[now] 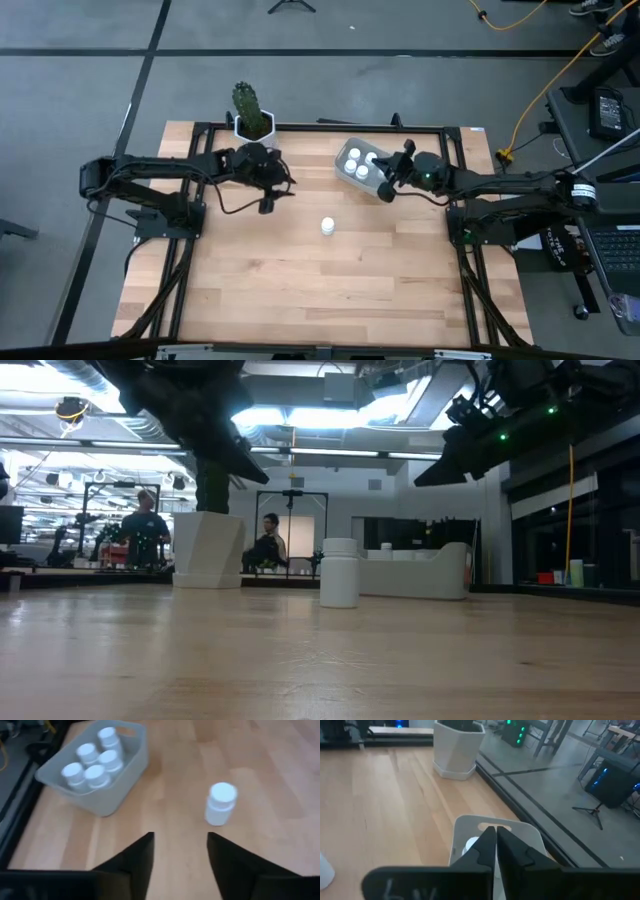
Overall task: Pick and place pill bottles into a basket
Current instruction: Put the white pill bottle into the gray bin
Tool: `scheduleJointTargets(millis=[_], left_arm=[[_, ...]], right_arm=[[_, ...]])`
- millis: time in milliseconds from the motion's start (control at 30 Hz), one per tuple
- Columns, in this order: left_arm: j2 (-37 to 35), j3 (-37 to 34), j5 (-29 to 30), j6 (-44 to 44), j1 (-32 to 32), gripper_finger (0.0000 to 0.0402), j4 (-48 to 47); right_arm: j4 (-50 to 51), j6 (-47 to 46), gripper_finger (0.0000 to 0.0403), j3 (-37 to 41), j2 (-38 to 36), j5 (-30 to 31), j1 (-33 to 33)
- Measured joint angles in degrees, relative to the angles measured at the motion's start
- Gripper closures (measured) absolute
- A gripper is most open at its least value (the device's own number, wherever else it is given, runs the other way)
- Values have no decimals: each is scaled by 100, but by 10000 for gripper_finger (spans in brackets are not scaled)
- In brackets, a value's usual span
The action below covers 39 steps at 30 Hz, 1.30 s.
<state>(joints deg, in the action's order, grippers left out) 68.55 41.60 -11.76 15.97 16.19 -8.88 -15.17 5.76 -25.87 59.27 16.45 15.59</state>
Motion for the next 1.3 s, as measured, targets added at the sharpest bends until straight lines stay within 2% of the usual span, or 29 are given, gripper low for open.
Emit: scheduleJointTargets(millis=[233,467,633,833,933,1067,1300], left_arm=[[0,0,-8,-27,-576,157,-138],[11,-53,2,-333,-792,149,-72],[33,-1123,-150,-671,-722,154,1837],[48,-2349,35,-1698,-659,155,4047],[95,-2563,164,-1926,-737,155,4175],[337,-2573,425,-1760,-956,155,4220],[1297,-2573,515,-1422,-1111,155,4906]], right_arm=[[96,-58,397,0,9,0,0],[96,-97,386,0,9,-2,-2],[106,-93,389,0,9,-178,-4],[139,-69,400,0,11,-264,-4],[138,-92,396,0,11,-264,-4],[137,-196,385,0,11,-264,-4],[135,-257,382,0,11,-262,-4]])
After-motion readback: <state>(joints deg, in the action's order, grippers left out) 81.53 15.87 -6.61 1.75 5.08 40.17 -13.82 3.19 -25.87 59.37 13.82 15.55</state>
